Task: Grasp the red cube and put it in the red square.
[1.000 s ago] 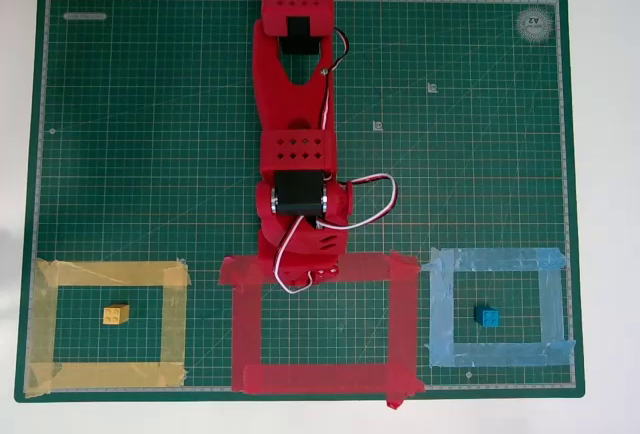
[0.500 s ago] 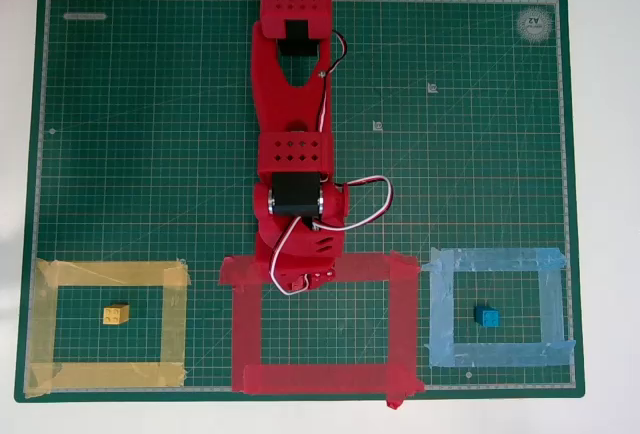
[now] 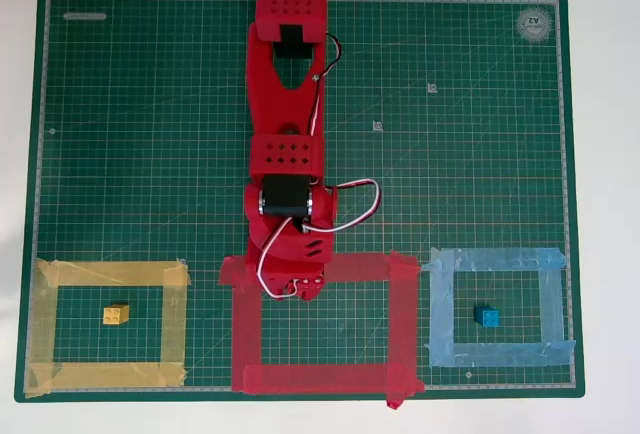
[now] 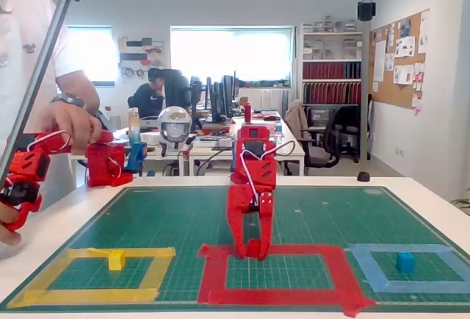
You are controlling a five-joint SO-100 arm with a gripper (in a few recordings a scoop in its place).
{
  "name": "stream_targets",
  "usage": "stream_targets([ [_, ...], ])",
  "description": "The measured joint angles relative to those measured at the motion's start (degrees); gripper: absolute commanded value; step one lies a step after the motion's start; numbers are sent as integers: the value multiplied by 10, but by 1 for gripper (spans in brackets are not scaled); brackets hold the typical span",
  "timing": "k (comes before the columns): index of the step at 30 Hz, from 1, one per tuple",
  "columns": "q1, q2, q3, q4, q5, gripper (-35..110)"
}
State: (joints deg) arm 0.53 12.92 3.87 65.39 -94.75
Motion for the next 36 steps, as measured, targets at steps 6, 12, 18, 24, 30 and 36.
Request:
stream_targets([
  [6,8,-4,0,-17,2,13],
  [12,11,-4,-2,-20,31,14],
  [18,9,-4,-32,-20,95,14],
  [24,0,-4,-93,-19,189,14],
  [30,-7,51,-104,39,244,5],
  [36,-18,275,119,104,155,0],
])
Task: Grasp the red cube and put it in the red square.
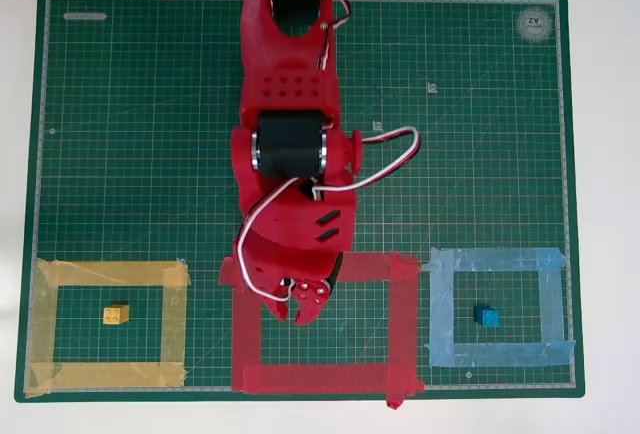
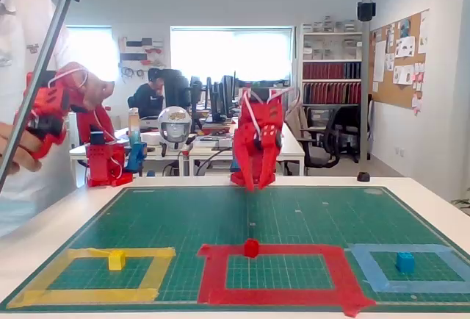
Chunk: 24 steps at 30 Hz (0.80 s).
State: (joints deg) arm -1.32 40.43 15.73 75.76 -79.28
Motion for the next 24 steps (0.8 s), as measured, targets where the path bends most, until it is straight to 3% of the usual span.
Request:
stream_targets([
  [5,0,111,259,7,-151,0],
  [8,4,113,333,7,-200,0],
  [24,18,19,356,-125,-252,0],
])
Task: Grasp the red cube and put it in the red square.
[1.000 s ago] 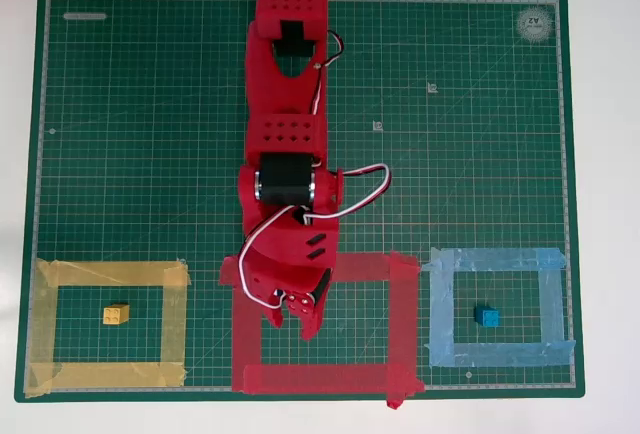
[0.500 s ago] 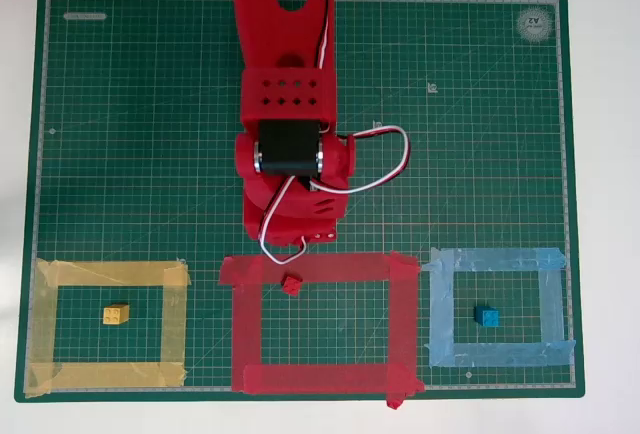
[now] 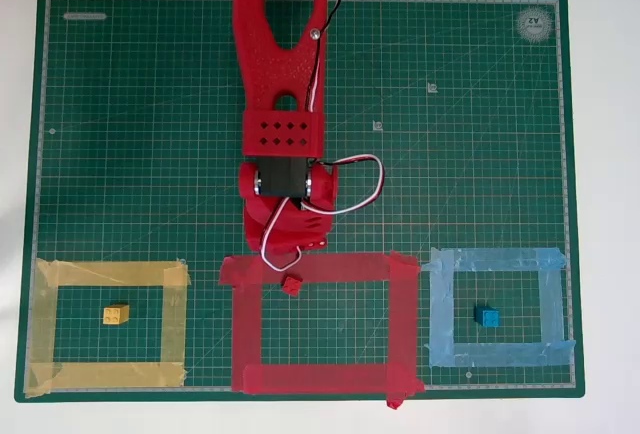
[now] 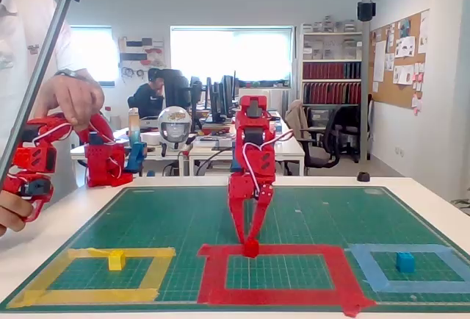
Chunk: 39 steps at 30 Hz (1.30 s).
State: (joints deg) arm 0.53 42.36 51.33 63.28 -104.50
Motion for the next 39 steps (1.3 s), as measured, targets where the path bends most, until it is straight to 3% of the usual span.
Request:
stream_targets([
  [19,-1,-92,-105,-91,-1,0],
  [39,-7,-100,-118,-88,17,0],
])
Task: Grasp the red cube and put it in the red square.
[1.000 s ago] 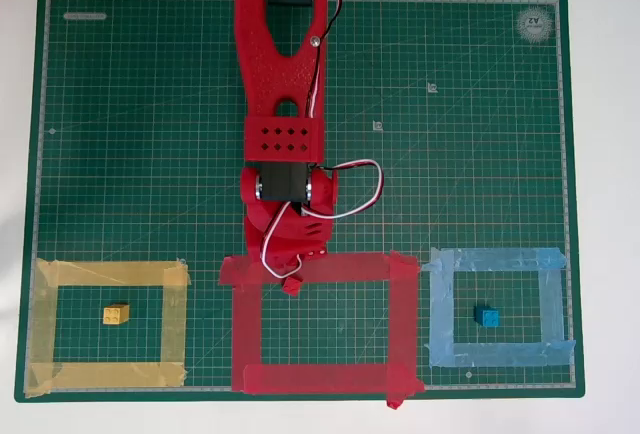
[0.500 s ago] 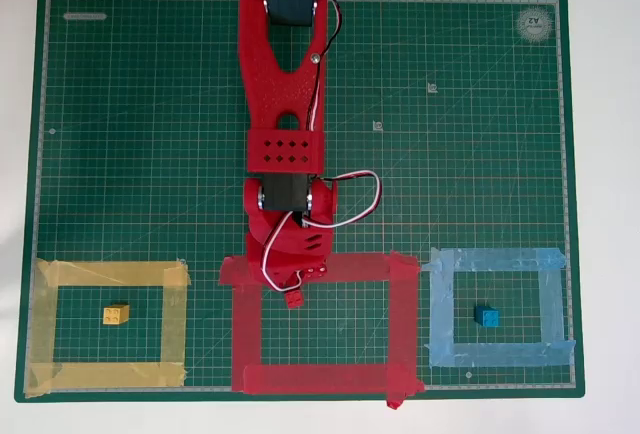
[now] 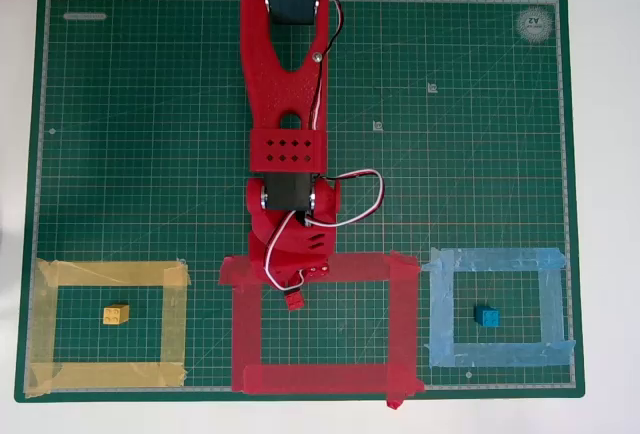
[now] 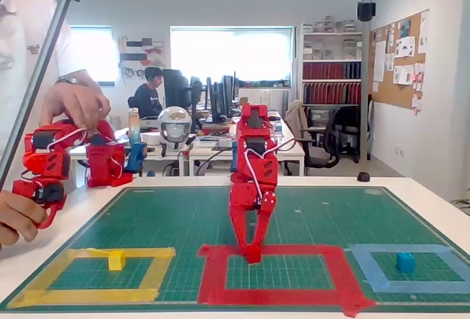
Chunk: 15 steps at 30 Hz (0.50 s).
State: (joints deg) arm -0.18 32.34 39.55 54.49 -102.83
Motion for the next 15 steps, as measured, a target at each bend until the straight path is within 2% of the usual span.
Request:
stream_targets([
  [15,-39,-25,-55,12,62,0],
])
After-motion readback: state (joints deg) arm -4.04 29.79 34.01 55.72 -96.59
